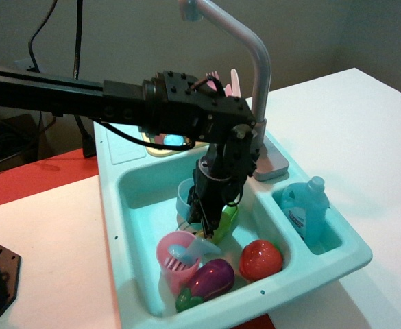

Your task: Put cup from counter to sink

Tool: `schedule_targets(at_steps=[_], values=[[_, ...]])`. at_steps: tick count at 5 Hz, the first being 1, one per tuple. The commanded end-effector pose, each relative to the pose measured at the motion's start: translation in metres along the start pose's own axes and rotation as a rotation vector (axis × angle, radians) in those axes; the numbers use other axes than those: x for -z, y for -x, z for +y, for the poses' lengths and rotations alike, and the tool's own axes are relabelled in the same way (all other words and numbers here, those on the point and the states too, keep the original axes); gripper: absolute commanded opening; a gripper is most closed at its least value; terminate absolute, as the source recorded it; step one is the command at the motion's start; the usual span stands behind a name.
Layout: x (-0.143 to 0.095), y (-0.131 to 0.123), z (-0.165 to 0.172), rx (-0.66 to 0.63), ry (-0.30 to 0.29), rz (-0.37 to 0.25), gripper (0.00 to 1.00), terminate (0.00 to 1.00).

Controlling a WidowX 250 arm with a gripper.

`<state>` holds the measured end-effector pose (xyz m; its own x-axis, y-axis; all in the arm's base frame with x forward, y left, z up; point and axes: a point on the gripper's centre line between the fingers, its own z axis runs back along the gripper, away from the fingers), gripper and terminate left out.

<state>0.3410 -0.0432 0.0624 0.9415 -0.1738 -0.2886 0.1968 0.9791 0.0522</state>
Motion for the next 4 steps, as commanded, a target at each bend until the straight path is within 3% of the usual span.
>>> schedule_targets(at_steps=[1, 3, 4], values=[[-0.012, 0.004, 0.004, -0.020, 0.008, -0.025, 1.00, 0.00], [-0.025, 0.010, 0.005, -0.059, -0.003, -0.032, 1.00, 0.00], [-0.049, 0.028, 0.012, -0.089, 0.001, -0.048, 1.00, 0.00]])
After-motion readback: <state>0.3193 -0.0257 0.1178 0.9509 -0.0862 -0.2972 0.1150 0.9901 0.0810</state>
